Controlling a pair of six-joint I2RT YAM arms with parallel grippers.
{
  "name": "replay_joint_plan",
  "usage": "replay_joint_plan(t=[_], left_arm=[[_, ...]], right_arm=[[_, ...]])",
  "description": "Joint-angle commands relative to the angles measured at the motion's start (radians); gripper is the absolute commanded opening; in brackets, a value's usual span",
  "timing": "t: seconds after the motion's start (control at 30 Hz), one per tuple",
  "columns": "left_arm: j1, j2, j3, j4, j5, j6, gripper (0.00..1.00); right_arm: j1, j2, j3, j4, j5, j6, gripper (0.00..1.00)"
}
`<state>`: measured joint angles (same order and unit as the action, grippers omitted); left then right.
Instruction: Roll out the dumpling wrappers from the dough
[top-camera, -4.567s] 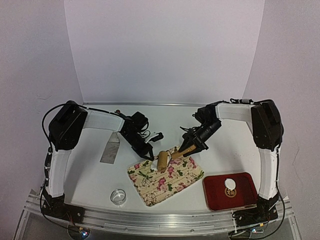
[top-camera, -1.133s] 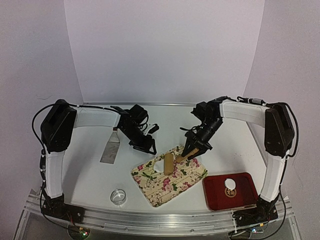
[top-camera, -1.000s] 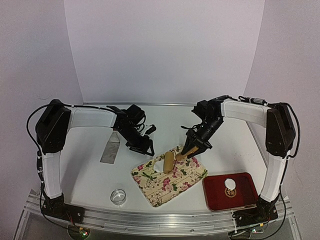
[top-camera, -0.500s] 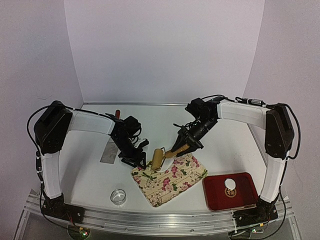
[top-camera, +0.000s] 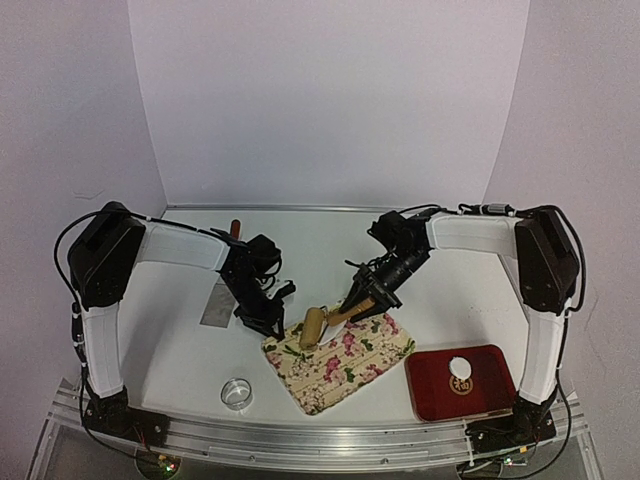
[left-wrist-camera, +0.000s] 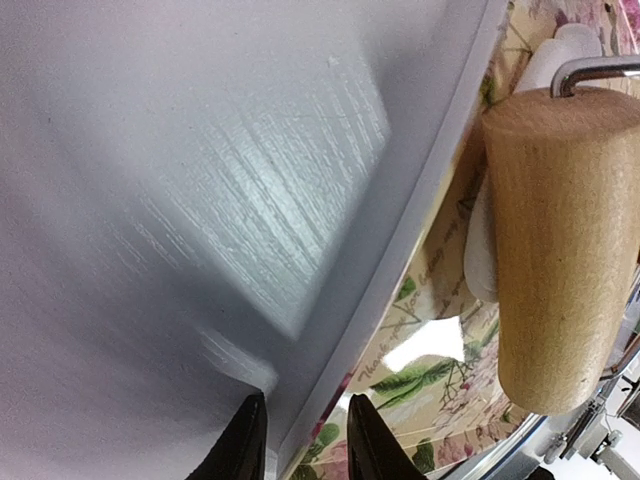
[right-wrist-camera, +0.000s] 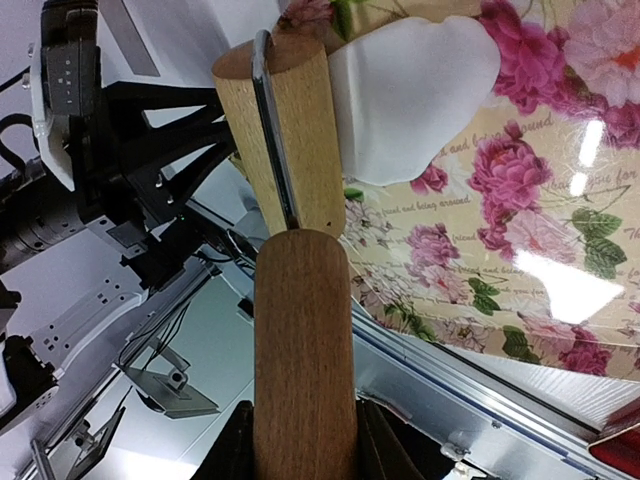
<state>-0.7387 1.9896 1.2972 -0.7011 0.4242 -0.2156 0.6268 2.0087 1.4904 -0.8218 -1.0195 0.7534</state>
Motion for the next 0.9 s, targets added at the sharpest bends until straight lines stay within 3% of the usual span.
replay_joint_plan(t=[0.0, 0.87], left_arm=[[-0.001, -0.039, -0.007, -0.015, -0.026, 0.021, 0.27], [-0.005, -0.02, 0.002, -0.028, -0.033, 0.03, 0.03]], right_arm=[[0.003, -0.008, -0.053, 0.004, 0.007, 0.019, 0.0], [-0.029, 0.032, -0.252, -0.034, 0.167, -0.041, 0.0]])
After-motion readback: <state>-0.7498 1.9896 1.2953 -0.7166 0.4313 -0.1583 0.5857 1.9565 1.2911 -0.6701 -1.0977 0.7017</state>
